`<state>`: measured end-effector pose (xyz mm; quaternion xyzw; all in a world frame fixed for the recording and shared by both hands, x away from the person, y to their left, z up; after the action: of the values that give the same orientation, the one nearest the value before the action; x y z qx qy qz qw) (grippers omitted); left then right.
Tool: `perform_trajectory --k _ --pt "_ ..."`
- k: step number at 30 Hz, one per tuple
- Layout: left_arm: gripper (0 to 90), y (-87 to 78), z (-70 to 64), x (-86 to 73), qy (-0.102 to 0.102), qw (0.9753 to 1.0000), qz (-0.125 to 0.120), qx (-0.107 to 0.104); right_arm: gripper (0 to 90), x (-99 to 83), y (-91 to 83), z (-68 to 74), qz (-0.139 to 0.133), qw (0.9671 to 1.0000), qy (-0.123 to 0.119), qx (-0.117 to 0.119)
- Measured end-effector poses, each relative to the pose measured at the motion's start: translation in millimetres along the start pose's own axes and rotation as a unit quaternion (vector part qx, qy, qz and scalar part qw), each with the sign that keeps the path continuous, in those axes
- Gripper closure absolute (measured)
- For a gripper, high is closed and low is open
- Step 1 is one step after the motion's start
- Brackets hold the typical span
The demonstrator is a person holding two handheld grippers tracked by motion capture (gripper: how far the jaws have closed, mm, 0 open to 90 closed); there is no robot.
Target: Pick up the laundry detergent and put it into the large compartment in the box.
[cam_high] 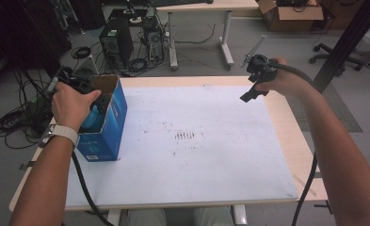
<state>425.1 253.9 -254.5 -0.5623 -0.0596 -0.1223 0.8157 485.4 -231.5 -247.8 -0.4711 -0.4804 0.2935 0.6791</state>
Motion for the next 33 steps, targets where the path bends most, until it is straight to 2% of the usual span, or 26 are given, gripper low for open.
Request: perform_trajectory --k 5,10,11,14,20,26,29,33 --pt "23.8 -11.5 5.0 -0.9 -0.002 0.9999 -0.011 -0.005 9.8 -0.2 -1.0 1.1 0.000 1.0000 0.002 0.000" --pt "23.7 -22.0 5.7 -2.1 0.006 0.9998 -0.018 0.000 9.8 0.6 -1.2 2.0 0.000 1.0000 0.001 0.000" --pt "23.7 -25.4 4.8 -2.0 0.008 0.9997 -0.021 -0.005 9.8 0.9 -1.3 2.2 0.000 1.0000 -0.001 0.000" --pt "23.4 -35.6 1.5 -1.8 0.016 0.9992 -0.034 -0.014 9.8 1.9 -1.7 3.7 0.000 1.0000 -0.003 0.001" --pt "22.8 -58.6 -11.0 -2.7 0.048 0.9968 -0.061 -0.021 9.8 1.4 -2.5 4.8 -0.001 1.0000 -0.005 0.000" --pt "23.1 -76.8 -25.0 -7.4 0.080 0.9928 -0.080 -0.040 9.8 -0.4 -4.6 5.7 -0.001 1.0000 -0.003 -0.002" --pt "22.4 -87.8 -34.3 -10.9 0.104 0.9892 -0.093 -0.046 9.8 -0.8 -5.3 5.9 -0.002 1.0000 -0.003 -0.002" --pt "21.7 -99.8 -49.4 -17.3 0.143 0.9821 -0.107 -0.059 9.8 -1.5 -5.5 6.5 0.001 1.0000 0.002 -0.003"
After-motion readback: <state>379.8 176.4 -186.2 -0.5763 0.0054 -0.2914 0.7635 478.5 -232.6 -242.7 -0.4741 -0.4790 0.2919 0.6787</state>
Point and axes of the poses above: each handheld gripper's, and its own axes: y roughly forward along the jaws, x roughly out of its top, z roughly to its left, the point moved 2 cm from there along y, roughly forward along the jaws, and after that the axes turned 14 degrees about x, right-handed, at the moved point
